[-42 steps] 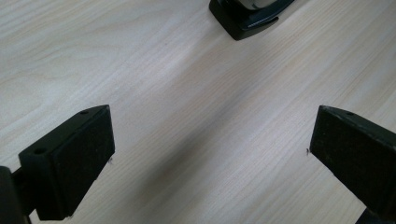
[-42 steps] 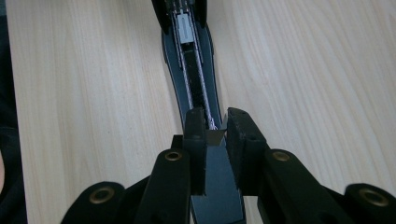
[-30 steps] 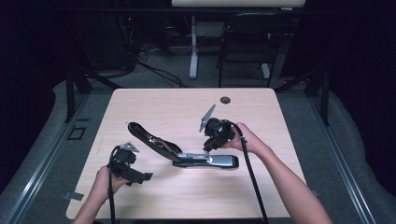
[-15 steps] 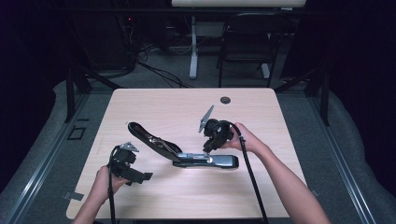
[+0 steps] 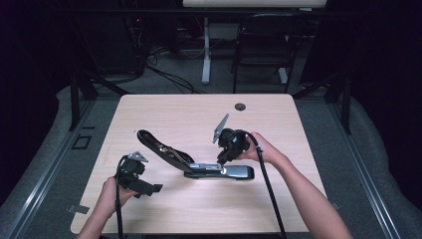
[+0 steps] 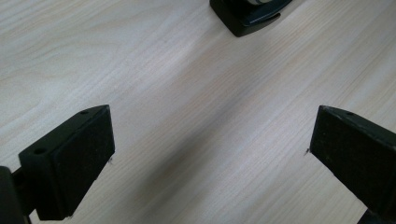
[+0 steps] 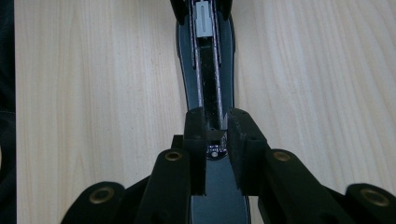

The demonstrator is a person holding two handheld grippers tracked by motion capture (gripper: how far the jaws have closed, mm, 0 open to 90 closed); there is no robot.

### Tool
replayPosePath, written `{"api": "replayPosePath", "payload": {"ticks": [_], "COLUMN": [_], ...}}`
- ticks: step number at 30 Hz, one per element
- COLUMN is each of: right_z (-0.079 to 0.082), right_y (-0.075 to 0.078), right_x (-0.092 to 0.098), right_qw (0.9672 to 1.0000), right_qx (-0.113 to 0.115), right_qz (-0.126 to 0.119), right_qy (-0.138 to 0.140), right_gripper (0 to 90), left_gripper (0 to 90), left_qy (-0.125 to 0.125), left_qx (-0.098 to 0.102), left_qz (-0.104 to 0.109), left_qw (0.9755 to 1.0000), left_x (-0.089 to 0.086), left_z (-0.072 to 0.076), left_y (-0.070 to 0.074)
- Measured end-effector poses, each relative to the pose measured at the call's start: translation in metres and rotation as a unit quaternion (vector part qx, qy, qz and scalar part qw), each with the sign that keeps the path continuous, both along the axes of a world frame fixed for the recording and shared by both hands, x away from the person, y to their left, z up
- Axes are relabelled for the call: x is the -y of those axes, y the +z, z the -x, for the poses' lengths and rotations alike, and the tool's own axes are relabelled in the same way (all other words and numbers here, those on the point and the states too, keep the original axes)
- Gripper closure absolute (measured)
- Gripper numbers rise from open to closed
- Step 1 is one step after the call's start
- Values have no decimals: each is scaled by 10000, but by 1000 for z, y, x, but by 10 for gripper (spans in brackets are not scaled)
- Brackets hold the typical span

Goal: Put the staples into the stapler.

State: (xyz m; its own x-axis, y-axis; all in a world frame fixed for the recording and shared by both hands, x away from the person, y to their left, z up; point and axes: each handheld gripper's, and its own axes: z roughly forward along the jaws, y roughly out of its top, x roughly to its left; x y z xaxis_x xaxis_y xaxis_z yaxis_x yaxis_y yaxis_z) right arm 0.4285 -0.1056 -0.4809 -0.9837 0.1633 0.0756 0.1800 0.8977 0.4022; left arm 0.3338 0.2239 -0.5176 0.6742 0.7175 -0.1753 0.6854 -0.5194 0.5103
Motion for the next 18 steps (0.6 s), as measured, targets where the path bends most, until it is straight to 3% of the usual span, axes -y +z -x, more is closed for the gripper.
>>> {"api": "replayPosePath", "payload": {"ticks": [18], "right_z": [4], "right_y": [-2], "right_x": [-13], "right_qw": [9989], "right_qx": [219], "right_qz": [383], "right_qy": [134], "right_gripper": [783], "left_gripper": [0], "left_qy": [-17], "left_qx": [-6], "left_qz": [-29], "left_qw": [10000], "left_x": [0], "left_z": [0], "left_y": [0]}}
